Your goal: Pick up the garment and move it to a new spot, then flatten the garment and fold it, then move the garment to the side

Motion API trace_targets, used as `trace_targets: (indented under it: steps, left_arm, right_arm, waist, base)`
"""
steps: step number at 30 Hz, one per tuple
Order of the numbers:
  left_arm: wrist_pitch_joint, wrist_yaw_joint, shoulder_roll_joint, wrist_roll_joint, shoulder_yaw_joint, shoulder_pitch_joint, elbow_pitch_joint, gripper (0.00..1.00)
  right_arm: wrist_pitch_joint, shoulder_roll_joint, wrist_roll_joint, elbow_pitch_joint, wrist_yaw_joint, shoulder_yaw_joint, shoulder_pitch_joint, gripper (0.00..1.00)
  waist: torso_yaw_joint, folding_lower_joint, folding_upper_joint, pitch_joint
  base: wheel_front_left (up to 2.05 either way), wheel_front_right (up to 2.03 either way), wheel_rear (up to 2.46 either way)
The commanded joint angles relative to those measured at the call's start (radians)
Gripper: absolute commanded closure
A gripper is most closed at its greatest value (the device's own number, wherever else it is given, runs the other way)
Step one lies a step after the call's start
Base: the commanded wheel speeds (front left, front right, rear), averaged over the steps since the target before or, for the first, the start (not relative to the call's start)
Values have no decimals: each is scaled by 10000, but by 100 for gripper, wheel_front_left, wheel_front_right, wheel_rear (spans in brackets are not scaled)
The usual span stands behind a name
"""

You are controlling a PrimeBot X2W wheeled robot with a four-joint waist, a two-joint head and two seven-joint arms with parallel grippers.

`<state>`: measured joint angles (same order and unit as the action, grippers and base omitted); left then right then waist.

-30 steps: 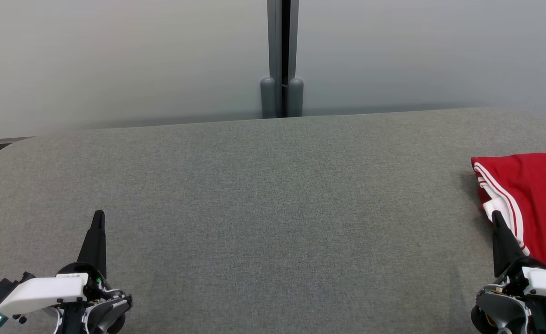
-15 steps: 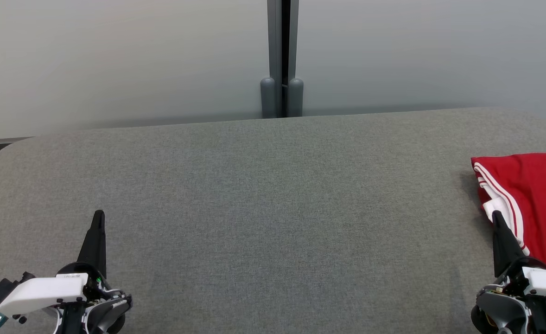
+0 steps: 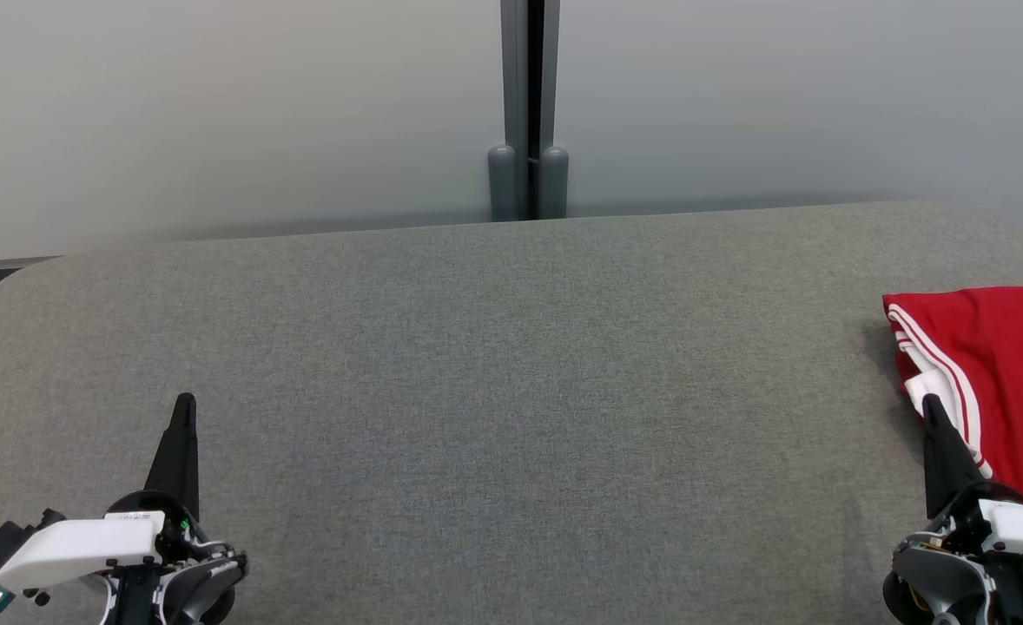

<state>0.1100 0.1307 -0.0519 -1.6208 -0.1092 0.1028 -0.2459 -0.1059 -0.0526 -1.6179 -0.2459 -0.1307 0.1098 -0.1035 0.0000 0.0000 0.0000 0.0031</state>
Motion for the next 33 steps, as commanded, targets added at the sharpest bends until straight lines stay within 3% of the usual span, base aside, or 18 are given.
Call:
trace_targets:
  steps: [1,33]
  left_arm:
    - [16,48,-19,60,-35,123,-14,100]
    - [41,48,-3,76,-62,114,-15,100]
  right_arm:
    - [-82,-14,32,-20,0,9,-116,100]
    - [-101,1,57,-22,0,31,-118,100]
  waist:
    - [0,0,0,0]
    - [0,0,0,0]
  base:
    - [0,0,0]
    - [0,0,0]
